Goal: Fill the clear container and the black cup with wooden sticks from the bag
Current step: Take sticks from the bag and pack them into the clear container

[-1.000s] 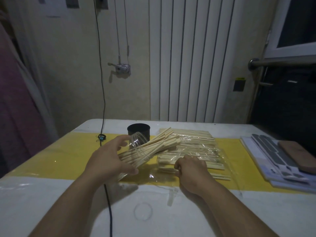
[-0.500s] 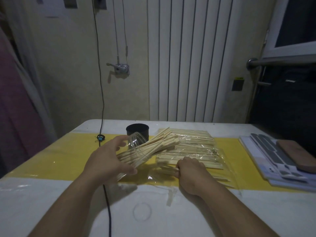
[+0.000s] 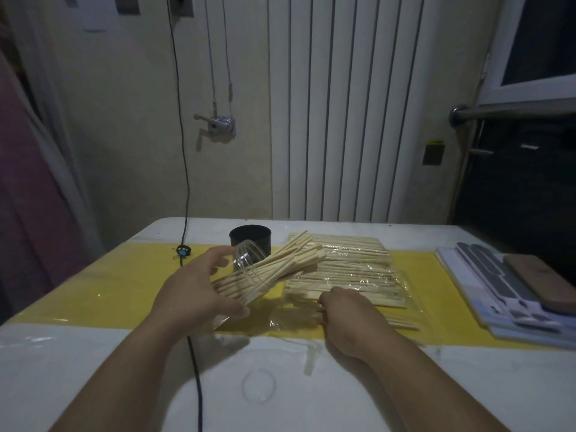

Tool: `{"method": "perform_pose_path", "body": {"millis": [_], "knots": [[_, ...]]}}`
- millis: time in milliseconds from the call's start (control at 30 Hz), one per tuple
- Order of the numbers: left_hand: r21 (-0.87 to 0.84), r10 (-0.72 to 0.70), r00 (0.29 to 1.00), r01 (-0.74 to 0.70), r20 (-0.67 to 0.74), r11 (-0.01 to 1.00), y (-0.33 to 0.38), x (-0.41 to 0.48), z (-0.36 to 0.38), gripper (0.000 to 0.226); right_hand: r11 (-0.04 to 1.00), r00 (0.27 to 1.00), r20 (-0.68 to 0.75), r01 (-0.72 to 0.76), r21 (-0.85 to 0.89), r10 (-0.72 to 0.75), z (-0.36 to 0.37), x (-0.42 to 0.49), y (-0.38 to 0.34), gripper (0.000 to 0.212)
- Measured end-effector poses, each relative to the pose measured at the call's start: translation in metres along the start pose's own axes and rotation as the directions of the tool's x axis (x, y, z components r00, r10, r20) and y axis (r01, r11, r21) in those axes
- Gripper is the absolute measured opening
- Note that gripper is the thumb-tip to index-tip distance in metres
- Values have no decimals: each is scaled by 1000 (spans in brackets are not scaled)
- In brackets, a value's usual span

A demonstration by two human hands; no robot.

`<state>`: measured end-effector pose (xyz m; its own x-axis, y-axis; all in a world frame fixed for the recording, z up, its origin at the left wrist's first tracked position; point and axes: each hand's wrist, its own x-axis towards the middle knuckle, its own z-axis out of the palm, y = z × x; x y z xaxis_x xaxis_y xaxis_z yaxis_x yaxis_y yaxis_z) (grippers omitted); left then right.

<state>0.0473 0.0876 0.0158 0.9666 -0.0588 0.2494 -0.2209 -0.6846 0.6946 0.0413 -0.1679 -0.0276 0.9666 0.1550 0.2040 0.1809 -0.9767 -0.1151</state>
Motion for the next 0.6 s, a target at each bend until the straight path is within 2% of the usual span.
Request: {"method": "perform_pose_path", "body": {"millis": [133, 300, 367, 400, 500, 600], "knots": [[-6, 0, 1000, 0, -11, 1000, 0, 0, 0, 94, 999, 999, -35, 13, -43, -14, -15, -9, -7, 16], [-11, 1, 1000, -1, -11, 1000, -1, 1, 1, 103, 998, 999, -39, 20, -67, -23, -36, -15, -17, 26], [-20, 1, 1000, -1, -13, 1000, -2, 1, 1, 105, 999, 998, -60, 21, -44, -23, -41, -14, -18, 20], [-26, -1, 1000, 0, -14, 1000, -3, 2, 1, 105, 999, 996, -85, 24, -39, -27, -45, -14, -17, 17], [-47, -6, 1000, 5, -22, 999, -5, 2, 1, 104, 995, 991, -129, 6, -102, -19, -59, -18, -15, 25], [-54, -6, 1000, 5, -26, 999, -6, 3, 1, 100, 995, 951, -306, 3, -102, -34, -70, -21, -14, 23]]}}
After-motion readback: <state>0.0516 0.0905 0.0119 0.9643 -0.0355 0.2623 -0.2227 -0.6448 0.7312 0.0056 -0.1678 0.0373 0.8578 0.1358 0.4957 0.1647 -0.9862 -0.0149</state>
